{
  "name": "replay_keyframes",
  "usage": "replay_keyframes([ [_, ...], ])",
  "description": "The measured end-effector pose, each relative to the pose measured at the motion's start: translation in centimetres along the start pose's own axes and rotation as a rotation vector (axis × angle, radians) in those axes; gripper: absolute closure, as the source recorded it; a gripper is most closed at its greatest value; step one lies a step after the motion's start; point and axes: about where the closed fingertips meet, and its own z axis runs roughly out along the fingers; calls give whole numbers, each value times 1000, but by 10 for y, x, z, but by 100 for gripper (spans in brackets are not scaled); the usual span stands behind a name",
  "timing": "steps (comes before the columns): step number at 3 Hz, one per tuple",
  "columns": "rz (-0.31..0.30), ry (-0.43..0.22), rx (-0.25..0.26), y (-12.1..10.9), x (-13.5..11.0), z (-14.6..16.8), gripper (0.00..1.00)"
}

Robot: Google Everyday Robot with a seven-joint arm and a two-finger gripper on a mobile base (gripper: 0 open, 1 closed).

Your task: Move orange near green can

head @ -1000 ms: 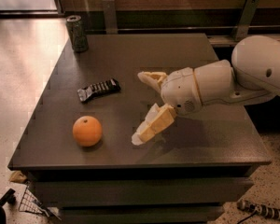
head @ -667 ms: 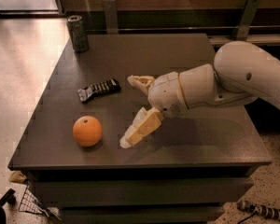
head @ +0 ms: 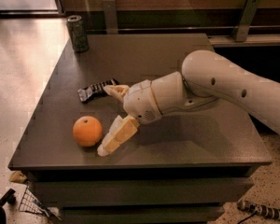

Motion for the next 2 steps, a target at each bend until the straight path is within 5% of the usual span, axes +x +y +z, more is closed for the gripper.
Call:
replay_keyframes([
  [1, 4, -9, -45, 12, -7, 22, 0],
  [2, 4, -20, -77, 22, -9, 38, 12],
])
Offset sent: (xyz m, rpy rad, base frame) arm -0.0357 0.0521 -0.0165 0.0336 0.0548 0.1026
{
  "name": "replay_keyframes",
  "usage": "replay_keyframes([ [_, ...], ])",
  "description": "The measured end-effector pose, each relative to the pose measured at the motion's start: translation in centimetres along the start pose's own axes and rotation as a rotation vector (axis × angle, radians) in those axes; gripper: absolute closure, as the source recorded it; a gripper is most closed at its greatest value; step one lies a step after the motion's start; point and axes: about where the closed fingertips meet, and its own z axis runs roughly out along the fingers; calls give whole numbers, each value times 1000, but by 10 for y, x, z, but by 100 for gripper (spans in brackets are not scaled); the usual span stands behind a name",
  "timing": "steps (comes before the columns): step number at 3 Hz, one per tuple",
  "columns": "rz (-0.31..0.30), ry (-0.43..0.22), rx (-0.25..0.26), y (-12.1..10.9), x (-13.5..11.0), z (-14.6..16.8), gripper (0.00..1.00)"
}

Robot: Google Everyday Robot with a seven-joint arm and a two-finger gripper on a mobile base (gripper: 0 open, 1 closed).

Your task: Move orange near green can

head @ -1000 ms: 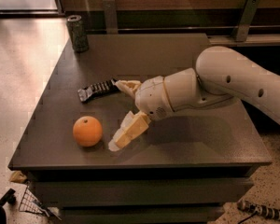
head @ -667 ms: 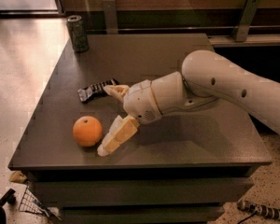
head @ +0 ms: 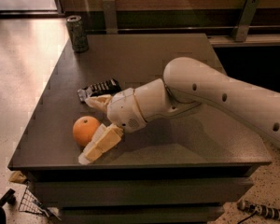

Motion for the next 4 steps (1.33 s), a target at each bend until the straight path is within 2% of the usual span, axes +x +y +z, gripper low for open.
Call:
replay_keyframes([
  [1, 1, -16, -28, 6, 3, 11, 43],
  [3, -3, -13, -31, 7, 1, 13, 89],
  [4, -5, -12, -34, 7, -1, 14, 100],
])
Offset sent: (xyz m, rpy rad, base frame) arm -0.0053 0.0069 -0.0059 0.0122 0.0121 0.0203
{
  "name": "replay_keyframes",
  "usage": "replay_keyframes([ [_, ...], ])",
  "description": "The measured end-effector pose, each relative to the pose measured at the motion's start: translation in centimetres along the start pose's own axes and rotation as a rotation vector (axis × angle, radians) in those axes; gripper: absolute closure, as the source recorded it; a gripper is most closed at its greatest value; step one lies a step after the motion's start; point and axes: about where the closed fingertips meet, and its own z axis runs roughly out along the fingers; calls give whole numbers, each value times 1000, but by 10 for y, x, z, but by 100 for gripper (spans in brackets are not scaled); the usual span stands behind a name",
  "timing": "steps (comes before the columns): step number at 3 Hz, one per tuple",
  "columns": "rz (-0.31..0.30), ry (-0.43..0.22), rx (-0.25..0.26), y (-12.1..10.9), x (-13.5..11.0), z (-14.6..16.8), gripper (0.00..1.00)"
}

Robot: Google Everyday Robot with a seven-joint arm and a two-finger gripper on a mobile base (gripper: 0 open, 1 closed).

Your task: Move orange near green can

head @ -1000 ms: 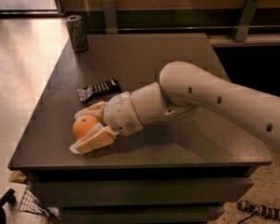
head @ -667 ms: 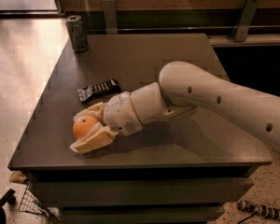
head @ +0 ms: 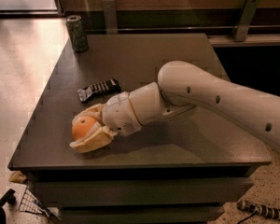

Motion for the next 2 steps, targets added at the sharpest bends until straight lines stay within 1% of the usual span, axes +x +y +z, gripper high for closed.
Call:
replay_keyframes([
  [1, -1, 6, -4, -9, -7, -4, 100],
  [2, 20, 12, -12, -40, -17, -22, 100],
])
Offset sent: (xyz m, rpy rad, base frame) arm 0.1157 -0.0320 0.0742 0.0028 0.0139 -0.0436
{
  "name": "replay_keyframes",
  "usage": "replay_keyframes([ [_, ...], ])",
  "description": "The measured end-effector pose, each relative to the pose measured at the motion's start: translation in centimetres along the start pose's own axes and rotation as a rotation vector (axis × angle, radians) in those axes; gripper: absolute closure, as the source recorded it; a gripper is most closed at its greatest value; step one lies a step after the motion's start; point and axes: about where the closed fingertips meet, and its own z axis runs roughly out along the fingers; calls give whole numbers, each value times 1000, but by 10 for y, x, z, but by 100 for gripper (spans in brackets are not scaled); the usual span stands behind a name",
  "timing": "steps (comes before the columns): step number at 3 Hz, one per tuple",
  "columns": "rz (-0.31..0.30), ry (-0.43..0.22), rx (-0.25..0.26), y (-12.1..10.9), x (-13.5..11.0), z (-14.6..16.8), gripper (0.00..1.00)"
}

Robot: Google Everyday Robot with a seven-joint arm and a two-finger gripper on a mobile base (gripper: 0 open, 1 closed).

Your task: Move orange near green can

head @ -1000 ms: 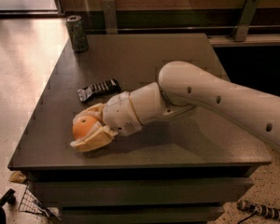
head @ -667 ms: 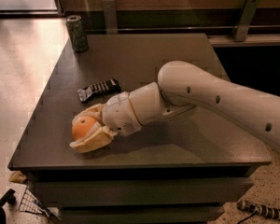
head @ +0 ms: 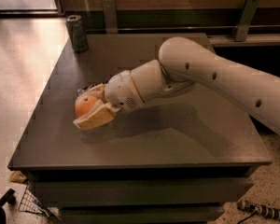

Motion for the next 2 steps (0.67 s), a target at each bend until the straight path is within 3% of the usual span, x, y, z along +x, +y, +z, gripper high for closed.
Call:
replay_keyframes([
  [1, 34, 0, 25, -66, -23, -35, 100],
  [2, 63, -14, 57, -117, -36, -55, 100],
])
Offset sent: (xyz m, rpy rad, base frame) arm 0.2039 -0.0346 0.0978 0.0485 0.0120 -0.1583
